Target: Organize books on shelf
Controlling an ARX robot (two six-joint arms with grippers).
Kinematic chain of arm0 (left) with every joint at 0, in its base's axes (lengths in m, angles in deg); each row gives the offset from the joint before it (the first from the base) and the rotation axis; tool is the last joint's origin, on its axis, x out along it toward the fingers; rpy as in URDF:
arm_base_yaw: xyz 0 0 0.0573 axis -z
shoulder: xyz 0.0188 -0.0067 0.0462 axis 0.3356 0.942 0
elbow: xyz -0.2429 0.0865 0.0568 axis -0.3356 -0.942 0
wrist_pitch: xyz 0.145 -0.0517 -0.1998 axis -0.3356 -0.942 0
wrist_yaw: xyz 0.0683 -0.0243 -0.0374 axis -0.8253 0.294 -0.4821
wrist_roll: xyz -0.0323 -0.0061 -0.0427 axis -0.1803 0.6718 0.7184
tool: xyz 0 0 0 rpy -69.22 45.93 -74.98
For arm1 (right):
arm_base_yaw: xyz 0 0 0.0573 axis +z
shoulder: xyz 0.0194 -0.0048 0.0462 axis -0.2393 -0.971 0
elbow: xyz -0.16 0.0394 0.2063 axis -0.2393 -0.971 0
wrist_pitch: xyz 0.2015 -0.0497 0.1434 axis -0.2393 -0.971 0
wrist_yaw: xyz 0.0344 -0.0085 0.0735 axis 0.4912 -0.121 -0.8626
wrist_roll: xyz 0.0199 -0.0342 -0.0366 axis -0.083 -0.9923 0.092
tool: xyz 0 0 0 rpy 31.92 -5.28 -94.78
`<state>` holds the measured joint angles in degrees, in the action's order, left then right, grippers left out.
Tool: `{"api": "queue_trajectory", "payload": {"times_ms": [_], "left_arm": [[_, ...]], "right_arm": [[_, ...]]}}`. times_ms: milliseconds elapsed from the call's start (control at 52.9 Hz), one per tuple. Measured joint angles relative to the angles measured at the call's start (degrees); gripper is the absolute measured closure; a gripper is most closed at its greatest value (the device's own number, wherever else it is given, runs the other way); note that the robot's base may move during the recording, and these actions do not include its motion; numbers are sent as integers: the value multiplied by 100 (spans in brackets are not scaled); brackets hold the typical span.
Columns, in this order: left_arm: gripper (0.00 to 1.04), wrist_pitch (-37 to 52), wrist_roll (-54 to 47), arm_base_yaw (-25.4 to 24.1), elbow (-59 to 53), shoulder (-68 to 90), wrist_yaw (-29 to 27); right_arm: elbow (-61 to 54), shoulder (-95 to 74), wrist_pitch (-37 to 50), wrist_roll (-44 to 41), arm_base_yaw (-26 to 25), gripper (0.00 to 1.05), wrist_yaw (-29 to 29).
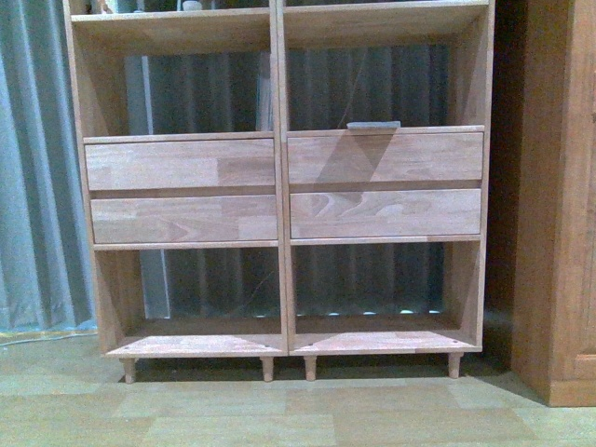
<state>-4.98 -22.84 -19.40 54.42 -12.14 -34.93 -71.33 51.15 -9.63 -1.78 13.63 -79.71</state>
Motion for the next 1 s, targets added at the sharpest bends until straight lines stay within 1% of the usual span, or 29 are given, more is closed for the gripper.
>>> {"api": "queue_trajectory", "payload": {"times_ms": [1002], "left_arm": [[7,0,0,-2,0,0,-2]], "right_arm": [[0,0,0,0,2,7,0]]}}
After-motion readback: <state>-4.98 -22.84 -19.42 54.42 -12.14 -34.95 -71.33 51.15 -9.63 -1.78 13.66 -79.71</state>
